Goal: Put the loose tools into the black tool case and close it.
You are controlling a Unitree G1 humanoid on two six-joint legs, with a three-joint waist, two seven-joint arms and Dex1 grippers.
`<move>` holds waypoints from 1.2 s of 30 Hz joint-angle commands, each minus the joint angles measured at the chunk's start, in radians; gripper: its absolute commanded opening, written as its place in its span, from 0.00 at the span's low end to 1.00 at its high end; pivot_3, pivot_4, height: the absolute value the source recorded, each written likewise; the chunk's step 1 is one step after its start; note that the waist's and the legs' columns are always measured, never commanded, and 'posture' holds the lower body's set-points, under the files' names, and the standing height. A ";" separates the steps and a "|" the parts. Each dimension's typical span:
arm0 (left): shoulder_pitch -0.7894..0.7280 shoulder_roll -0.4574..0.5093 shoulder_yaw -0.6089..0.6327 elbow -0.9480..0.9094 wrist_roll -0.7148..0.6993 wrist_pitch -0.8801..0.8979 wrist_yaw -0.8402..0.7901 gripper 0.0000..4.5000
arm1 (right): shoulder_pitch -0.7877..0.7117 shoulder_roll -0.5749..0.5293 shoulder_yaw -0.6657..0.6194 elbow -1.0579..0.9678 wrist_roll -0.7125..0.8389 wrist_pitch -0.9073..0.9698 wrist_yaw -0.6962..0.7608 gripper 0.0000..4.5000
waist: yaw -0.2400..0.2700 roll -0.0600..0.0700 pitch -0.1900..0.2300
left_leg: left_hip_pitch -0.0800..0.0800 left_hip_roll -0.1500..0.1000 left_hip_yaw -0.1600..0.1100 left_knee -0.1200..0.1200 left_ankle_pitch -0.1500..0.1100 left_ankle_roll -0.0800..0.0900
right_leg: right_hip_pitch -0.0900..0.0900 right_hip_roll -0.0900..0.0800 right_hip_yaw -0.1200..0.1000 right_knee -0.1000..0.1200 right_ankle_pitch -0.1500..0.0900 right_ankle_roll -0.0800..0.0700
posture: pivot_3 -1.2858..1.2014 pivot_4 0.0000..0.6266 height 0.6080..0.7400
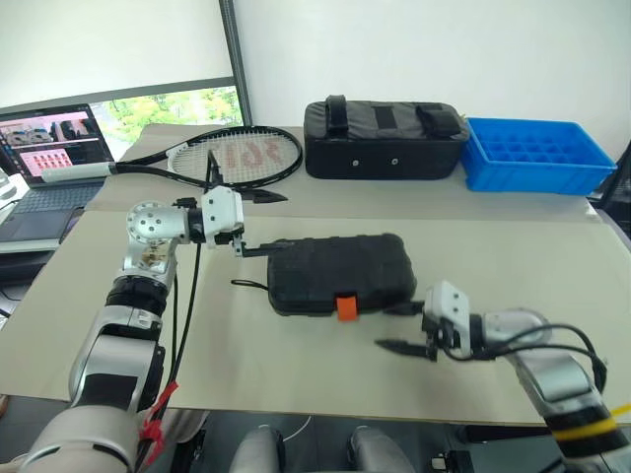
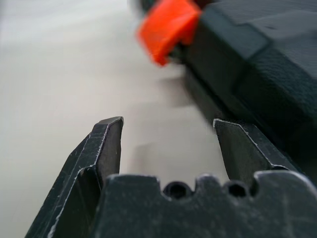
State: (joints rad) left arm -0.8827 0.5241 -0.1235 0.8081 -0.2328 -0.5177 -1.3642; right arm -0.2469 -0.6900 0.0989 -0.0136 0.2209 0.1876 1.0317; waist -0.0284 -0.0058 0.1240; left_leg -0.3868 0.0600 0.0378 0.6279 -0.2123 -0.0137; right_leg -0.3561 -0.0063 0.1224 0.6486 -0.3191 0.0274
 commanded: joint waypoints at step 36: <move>-0.100 -0.231 -0.033 0.223 0.217 0.045 0.148 0.95 | 0.025 0.135 0.003 -0.376 -0.016 0.434 -0.401 0.00 | 0.014 0.000 0.000 | -0.004 -0.002 -0.004 -0.001 -0.001 0.002 | -0.001 0.000 0.001 -0.001 0.002 -0.003 | 0.52 0.24 0.76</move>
State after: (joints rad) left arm -0.9726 0.2986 -0.1491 1.0210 -0.0353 -0.4626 -1.2193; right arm -0.1934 -0.5616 0.1005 -0.3578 0.2103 0.6170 0.6405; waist -0.0149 -0.0057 0.1239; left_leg -0.3909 0.0579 0.0341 0.6272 -0.2133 -0.0118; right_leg -0.3573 -0.0063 0.1230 0.6473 -0.3176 0.0247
